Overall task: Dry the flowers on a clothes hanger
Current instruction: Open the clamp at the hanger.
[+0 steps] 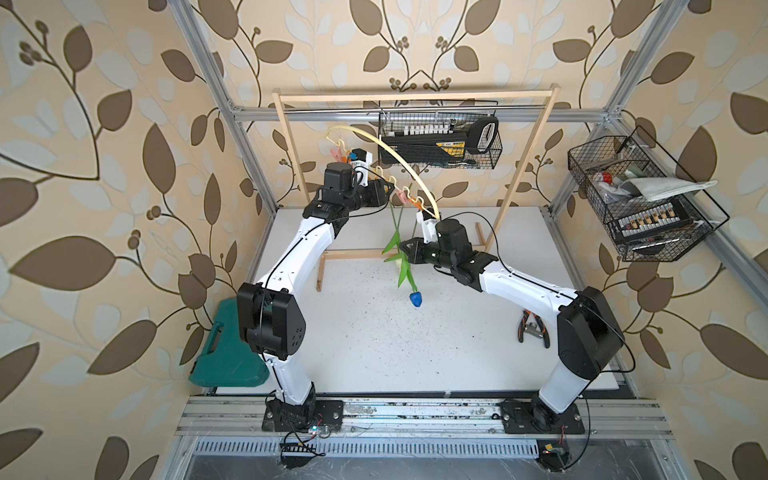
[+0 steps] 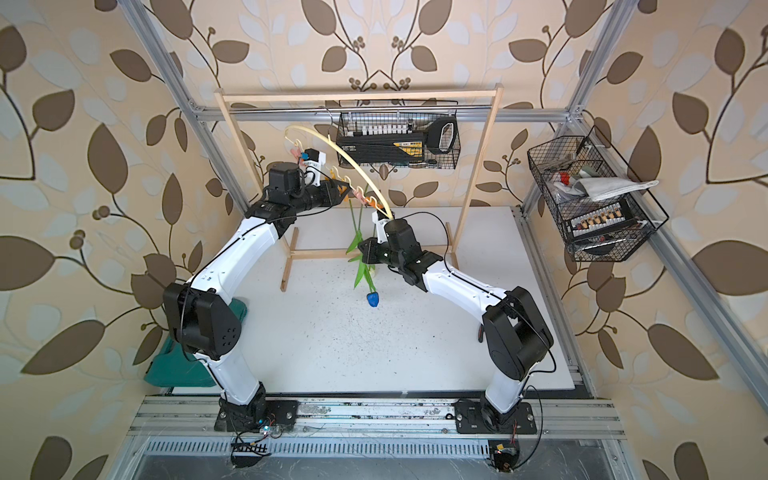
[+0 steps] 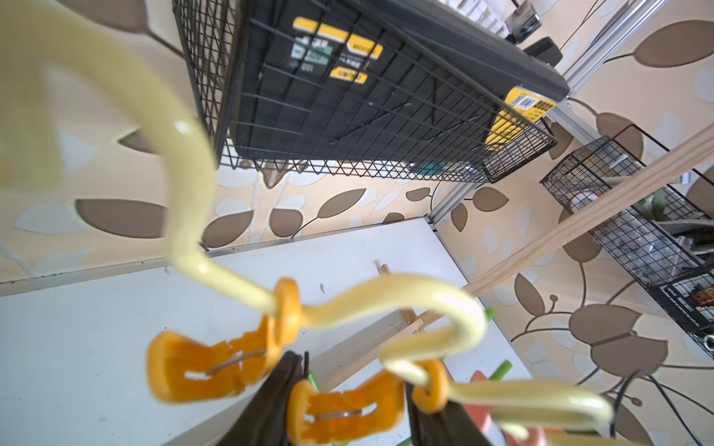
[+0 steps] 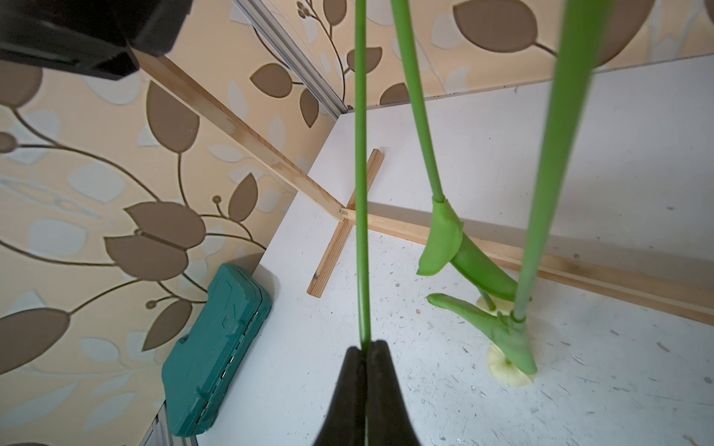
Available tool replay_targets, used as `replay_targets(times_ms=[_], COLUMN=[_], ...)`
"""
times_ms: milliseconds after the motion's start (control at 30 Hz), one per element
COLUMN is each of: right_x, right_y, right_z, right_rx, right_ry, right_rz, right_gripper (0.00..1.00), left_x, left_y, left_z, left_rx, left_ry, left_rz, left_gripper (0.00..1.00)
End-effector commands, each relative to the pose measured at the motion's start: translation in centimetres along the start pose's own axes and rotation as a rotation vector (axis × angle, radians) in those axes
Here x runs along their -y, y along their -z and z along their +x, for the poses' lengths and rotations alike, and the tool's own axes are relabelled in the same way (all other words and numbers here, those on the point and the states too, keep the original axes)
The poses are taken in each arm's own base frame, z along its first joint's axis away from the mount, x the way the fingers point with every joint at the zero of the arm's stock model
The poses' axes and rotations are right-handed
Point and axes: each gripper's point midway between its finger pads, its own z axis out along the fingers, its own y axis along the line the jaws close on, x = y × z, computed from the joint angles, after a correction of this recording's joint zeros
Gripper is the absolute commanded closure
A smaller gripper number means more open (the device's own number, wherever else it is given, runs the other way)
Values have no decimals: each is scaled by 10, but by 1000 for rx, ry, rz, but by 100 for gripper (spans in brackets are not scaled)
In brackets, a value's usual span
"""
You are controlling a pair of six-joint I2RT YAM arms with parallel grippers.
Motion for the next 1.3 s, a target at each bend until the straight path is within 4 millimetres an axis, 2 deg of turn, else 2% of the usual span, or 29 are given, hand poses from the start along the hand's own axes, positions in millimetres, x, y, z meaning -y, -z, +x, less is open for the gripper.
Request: replay_targets(times_ms=[0, 200, 300, 367, 467, 600, 833, 1100, 1267], right_x=[-16, -17, -18, -19, -19, -20, -19, -19, -19], right_y=[8, 8, 8, 8, 8, 8, 9, 9, 8], right_z=[-18, -21, -22, -24, -24, -24, -24, -24, -26], right_rx=[31, 34, 35, 38, 36, 36, 37, 35, 40], right_ry=[26, 26, 27, 27, 30, 31, 30, 29, 26], right_rz=[-37, -36, -40, -40, -40, -40, -34, -33, -33], right_gripper=[100, 100, 100, 100, 100, 100, 100, 100, 100], left_x=[11, 11, 10, 9, 7, 7, 3, 3, 5], left_y=[6, 7, 7, 6, 4, 2, -1, -1, -1], left_z=[-25, -26, -25, -23, -22, -22, -20, -21, -22], left_rx=[65, 66, 60, 55, 50, 50, 52, 57, 57], left_ry=[-38, -38, -34, -31, -27, -24, -15, -10, -9], left_rz=[13, 8, 3, 0, 0, 1, -31, -38, -34], left_gripper=[54, 62, 62, 58, 47, 46, 52, 72, 79])
